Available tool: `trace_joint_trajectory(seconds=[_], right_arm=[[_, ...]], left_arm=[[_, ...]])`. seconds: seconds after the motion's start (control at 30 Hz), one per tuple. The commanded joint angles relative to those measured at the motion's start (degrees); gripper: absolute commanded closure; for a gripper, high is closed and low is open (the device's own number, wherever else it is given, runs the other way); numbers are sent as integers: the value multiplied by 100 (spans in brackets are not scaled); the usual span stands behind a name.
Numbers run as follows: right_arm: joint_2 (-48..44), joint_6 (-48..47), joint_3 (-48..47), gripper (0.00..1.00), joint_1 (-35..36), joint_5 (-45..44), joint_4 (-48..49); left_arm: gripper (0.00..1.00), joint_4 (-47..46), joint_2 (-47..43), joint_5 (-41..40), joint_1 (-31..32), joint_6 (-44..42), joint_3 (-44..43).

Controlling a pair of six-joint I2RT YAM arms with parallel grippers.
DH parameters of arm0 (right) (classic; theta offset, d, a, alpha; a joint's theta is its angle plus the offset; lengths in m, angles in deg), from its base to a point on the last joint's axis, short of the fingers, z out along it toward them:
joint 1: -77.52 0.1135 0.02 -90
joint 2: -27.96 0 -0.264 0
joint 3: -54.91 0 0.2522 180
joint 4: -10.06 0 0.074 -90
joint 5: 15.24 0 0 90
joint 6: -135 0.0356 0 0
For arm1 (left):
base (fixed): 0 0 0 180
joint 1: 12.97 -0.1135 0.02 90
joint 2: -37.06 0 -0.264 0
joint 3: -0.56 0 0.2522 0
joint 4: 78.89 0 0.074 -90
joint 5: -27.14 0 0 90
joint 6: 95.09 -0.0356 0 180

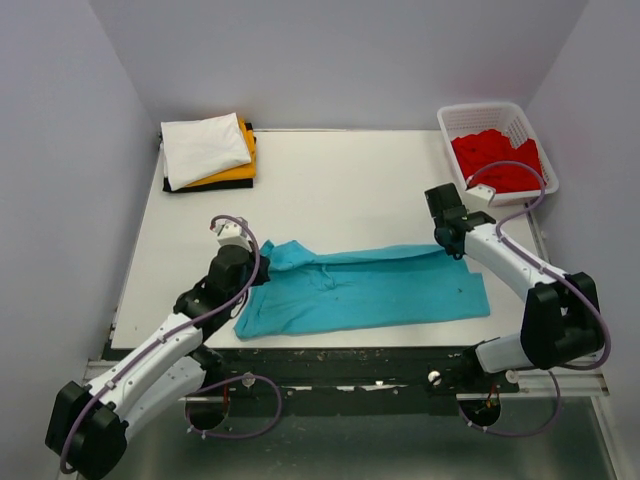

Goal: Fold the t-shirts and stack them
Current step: Fold the other side of the tshirt into a rectangle

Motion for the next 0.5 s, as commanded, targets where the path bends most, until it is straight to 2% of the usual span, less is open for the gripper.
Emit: trace_joint_trajectory(seconds=[0.0,0.13,0.23,0.3,0.37,0.4,0.43,0.47], right_arm=[[-325,-112,201,99,-43,270,-41],[-399,-165,538,94,-49,484,132],[-364,320,673,79,-43,190,-173],[-453,826,719,59,-40,0,-549],[-677,1334,696,52,-42,-286,-1004],[-859,1484,676,42,-38,-379,-1171],[-1080,1573,650,34,-43,-438,-1282],[-1269,1461,633,26,-44,-408,-1254]], left_arm=[[100,96,-389,40,7,473,274],[100,283,-591,422,9,916,640],[96,797,-896,611,17,1482,872],[75,1152,-1273,679,40,1991,1070],[53,1734,-1794,682,90,2261,1096],[36,2206,-2100,538,112,2427,1009],[7,2561,-2350,439,119,2513,877],[2,2892,-2612,332,136,2491,724]])
